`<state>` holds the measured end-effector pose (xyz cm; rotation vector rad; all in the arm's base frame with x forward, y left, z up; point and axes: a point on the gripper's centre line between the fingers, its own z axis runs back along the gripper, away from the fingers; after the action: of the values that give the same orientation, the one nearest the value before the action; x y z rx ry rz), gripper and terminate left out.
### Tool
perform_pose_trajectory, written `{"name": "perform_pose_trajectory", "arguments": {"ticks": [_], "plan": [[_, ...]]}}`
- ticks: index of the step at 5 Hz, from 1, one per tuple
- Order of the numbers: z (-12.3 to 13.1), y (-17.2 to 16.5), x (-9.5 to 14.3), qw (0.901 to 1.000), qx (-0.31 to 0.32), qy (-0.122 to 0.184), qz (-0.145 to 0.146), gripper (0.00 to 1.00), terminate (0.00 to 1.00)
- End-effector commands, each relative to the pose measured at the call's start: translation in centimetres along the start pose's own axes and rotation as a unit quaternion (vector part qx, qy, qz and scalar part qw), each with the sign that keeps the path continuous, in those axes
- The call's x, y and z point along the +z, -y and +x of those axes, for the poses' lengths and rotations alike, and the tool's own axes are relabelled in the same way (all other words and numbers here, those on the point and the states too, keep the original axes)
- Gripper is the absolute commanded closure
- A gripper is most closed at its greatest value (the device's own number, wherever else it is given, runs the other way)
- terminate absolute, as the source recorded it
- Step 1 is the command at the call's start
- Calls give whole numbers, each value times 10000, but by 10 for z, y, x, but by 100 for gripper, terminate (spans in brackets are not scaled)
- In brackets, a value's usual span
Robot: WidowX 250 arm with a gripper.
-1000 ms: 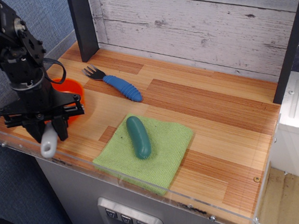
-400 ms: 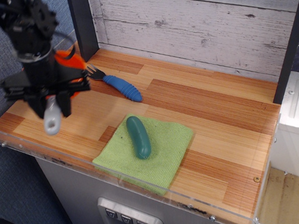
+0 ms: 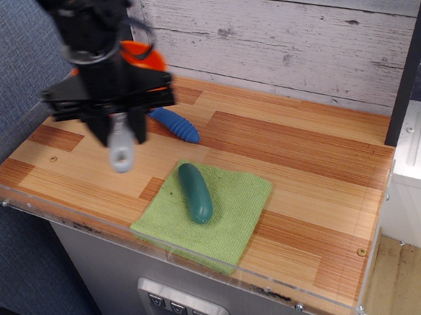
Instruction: Put the pan in the upper right hand side of the table.
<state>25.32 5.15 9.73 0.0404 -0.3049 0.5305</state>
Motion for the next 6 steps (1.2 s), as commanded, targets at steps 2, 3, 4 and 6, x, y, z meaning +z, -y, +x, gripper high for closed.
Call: {"name": "perform_pose_trajectory", "arguments": {"ticks": [2, 3, 4, 6], "plan": [[-36, 102, 8, 9927, -486, -174, -1093, 100, 0], [-47, 127, 0, 9887, -37, -367, -1455, 100, 0], [-50, 149, -10, 9879, -125, -514, -1459, 100, 0], [-49, 169, -33, 9874, -293, -756, -1357, 100, 0]]}}
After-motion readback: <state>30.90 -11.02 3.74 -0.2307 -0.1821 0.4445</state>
